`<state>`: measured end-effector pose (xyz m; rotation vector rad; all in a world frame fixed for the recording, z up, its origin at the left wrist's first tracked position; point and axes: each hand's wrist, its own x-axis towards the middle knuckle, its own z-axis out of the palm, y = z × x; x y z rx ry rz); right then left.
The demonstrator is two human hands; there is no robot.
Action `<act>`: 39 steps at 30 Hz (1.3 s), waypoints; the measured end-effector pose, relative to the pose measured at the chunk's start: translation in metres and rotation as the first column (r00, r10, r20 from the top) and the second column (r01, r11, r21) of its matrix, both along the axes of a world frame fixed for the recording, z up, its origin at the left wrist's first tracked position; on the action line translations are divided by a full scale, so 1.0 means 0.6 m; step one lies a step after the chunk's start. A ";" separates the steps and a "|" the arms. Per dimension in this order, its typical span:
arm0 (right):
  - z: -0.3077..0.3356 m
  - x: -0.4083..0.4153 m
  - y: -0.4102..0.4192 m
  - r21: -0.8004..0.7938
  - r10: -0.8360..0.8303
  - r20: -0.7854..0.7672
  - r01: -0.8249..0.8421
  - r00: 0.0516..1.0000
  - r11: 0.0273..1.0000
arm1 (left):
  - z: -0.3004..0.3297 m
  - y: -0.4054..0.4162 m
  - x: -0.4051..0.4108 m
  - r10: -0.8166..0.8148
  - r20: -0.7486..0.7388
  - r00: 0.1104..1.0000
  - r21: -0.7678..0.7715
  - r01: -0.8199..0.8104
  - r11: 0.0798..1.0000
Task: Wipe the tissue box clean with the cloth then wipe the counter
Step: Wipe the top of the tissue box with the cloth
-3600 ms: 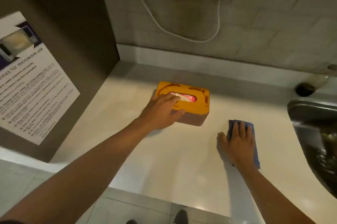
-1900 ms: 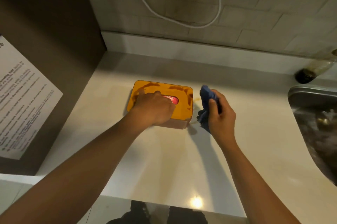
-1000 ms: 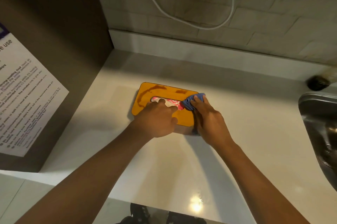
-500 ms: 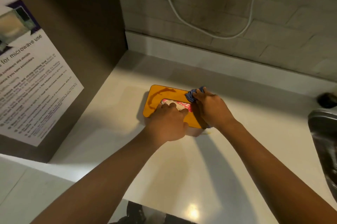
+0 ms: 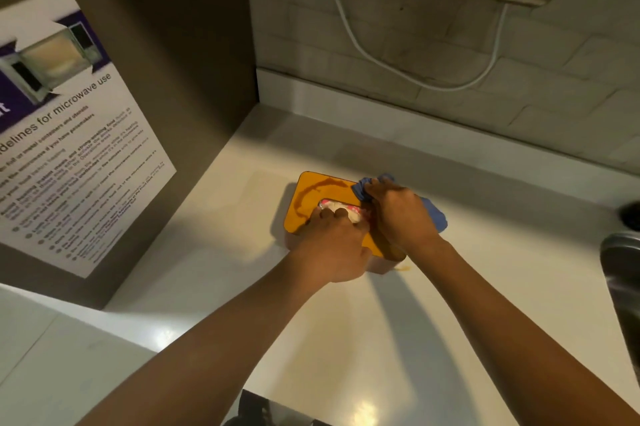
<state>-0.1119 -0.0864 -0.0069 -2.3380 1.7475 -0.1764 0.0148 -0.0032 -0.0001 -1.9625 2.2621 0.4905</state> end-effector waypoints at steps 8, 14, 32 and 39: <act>-0.019 -0.049 -0.003 -0.062 0.204 -0.114 -0.212 0.972 0.975 | 0.008 -0.003 0.012 -0.055 0.000 0.999 0.043 0.055 0.998; -0.011 -0.071 0.007 -0.119 0.248 -0.238 -0.281 0.939 0.952 | 0.015 0.006 -0.019 -0.040 0.098 0.994 0.017 0.038 0.999; 0.012 -0.006 -0.046 0.008 0.418 -0.148 -0.422 0.896 0.907 | 0.030 0.010 -0.022 -0.015 -0.012 1.000 0.038 0.016 0.999; 0.006 0.090 -0.047 0.025 0.505 -0.140 -0.507 0.852 0.862 | 0.019 0.013 -0.029 -0.017 -0.010 1.000 -0.039 0.016 0.999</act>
